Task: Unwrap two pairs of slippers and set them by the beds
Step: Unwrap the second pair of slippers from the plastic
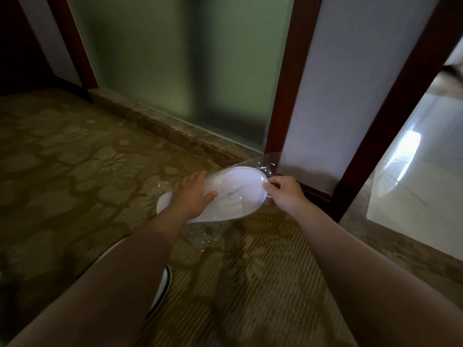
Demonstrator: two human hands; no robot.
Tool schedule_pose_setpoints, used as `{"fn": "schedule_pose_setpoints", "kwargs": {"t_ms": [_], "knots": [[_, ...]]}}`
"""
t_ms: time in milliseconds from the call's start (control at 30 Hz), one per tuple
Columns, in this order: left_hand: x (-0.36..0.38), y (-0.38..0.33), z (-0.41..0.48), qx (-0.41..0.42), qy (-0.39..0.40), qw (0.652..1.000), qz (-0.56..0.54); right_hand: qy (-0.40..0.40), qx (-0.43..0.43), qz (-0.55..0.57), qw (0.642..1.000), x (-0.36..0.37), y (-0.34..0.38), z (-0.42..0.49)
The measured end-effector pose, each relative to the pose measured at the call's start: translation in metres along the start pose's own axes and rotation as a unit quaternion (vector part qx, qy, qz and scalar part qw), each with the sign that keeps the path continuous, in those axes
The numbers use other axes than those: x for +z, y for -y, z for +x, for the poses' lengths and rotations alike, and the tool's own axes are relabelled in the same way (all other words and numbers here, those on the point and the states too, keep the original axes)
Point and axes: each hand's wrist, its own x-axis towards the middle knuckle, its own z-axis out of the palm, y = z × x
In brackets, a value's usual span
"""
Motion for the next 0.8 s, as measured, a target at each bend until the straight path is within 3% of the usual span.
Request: {"fn": "schedule_pose_setpoints", "kwargs": {"t_ms": [167, 300, 367, 433, 533, 600, 667, 733, 800], "knots": [[0.006, 0.014, 0.002, -0.094, -0.046, 0.994, -0.040, -0.044, 0.091, 0.121, 0.988, -0.005, -0.021, 0.010], [0.002, 0.012, 0.003, -0.179, -0.108, 0.967, -0.144, -0.071, 0.154, 0.173, 0.970, -0.008, -0.033, 0.014], [-0.003, 0.008, 0.004, -0.229, -0.156, 0.933, -0.228, -0.086, 0.183, 0.208, 0.957, -0.009, -0.036, 0.015], [-0.008, 0.005, 0.008, -0.286, -0.168, 0.877, -0.348, -0.096, 0.200, 0.248, 0.943, -0.010, -0.038, 0.015], [-0.008, 0.004, 0.010, -0.358, -0.114, 0.789, -0.487, -0.102, 0.191, 0.266, 0.939, -0.012, -0.040, 0.017], [-0.007, 0.000, 0.006, -0.326, -0.059, 0.727, -0.601, -0.093, 0.183, 0.276, 0.939, -0.013, -0.041, 0.015], [-0.010, -0.005, 0.005, -0.275, -0.059, 0.673, -0.684, -0.081, 0.178, 0.285, 0.938, -0.015, -0.042, 0.013], [-0.012, -0.008, 0.009, -0.259, -0.076, 0.654, -0.707, -0.069, 0.178, 0.271, 0.944, -0.017, -0.045, 0.011], [-0.011, -0.010, 0.011, -0.270, -0.098, 0.656, -0.698, -0.063, 0.186, 0.244, 0.950, -0.019, -0.049, 0.009]]}}
